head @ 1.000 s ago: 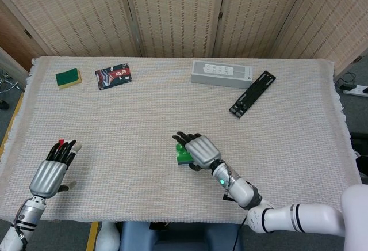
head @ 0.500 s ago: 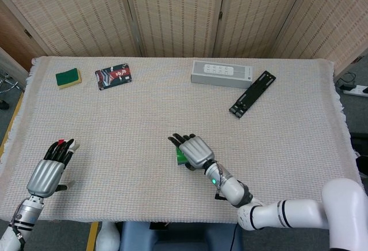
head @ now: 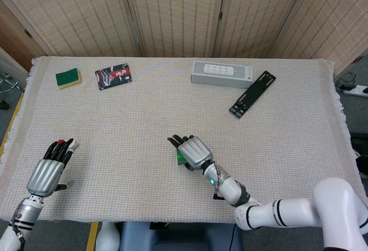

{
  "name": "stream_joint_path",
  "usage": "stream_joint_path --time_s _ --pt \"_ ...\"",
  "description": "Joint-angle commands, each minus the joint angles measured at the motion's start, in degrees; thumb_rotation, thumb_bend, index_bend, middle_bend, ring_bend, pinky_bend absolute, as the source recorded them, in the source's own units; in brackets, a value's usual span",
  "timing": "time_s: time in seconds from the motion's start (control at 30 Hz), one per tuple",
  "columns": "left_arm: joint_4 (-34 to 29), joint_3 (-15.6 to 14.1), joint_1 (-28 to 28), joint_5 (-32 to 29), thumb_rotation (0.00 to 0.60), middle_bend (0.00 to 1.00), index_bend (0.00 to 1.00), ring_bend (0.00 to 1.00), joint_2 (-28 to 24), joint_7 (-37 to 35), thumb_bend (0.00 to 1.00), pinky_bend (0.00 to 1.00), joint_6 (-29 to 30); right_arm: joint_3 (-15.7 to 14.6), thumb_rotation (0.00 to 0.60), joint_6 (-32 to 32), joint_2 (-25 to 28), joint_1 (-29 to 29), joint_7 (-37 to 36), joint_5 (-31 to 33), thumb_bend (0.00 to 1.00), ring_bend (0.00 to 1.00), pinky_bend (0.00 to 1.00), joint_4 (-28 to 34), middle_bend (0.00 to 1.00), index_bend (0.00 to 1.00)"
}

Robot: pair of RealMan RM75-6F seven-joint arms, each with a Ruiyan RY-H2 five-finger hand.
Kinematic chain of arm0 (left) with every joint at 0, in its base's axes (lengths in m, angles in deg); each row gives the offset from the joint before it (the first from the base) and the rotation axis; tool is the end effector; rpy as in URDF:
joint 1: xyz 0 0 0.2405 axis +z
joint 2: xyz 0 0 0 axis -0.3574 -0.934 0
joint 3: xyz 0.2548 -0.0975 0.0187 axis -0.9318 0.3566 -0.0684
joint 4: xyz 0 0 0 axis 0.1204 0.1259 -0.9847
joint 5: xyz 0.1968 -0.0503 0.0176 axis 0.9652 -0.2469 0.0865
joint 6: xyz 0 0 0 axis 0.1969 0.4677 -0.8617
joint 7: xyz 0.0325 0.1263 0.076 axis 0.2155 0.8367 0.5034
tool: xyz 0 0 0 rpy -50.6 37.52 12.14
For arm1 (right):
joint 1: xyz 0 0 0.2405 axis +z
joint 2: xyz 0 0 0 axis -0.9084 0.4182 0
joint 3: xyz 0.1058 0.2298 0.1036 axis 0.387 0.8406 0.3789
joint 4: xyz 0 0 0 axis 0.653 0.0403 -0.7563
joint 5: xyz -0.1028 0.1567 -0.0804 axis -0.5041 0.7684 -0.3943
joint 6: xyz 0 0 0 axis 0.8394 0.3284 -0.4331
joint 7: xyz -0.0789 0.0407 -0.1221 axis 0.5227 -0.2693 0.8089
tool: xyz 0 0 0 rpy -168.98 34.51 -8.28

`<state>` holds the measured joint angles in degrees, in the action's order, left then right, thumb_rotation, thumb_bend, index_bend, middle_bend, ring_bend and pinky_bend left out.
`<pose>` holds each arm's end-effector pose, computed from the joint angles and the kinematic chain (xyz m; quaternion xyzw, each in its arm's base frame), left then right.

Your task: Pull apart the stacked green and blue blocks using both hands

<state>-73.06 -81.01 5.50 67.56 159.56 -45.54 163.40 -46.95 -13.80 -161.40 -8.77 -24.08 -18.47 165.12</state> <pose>-0.3210 0.2395 0.1042 -0.7028 -0.3351 -0.3463 0.5233 -0.0739 -0.3385 -0.0675 0.8283 -0.3331 0.2996 0.3365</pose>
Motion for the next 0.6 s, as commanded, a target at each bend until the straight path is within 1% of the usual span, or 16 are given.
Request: stream_joint_path --time_s 0.03,0.17,0.33,0.6 --pt "0.04 -0.08 -0.09 0.07 0.6 0.0 0.0 0.0 0.07 0.1 0.18 0.0 -0.17 -0.16 0.6 -0.23 -0.2 0.07 -0.22 0.08 0.35 0.26 0.34 -0.01 0.13 0.05" --pt "0.04 -0.12 -0.15 0.04 0.6 0.0 0.0 0.0 0.15 0.29 0.18 0.0 -0.3 -0.3 0.6 -1.17 -0.74 0.08 -0.32 -0.35 0.35 0.27 0.35 -0.32 0.13 0.05" --pt "-0.1 -0.1 -0.08 0.03 0.6 0.0 0.0 0.0 0.06 0.25 0.18 0.0 -0.11 -0.79 0.6 -2.11 -1.91 0.13 0.13 -0.69 0.35 0.3 0.4 -1.61 0.16 0.09" --pt "-0.2 -0.04 0.04 0.02 0.6 0.0 0.0 0.0 -0.1 0.06 0.18 0.0 0.24 -1.13 0.6 -2.0 -3.04 0.57 0.92 0.21 0.35 0.3 0.4 -2.92 0.16 0.09"
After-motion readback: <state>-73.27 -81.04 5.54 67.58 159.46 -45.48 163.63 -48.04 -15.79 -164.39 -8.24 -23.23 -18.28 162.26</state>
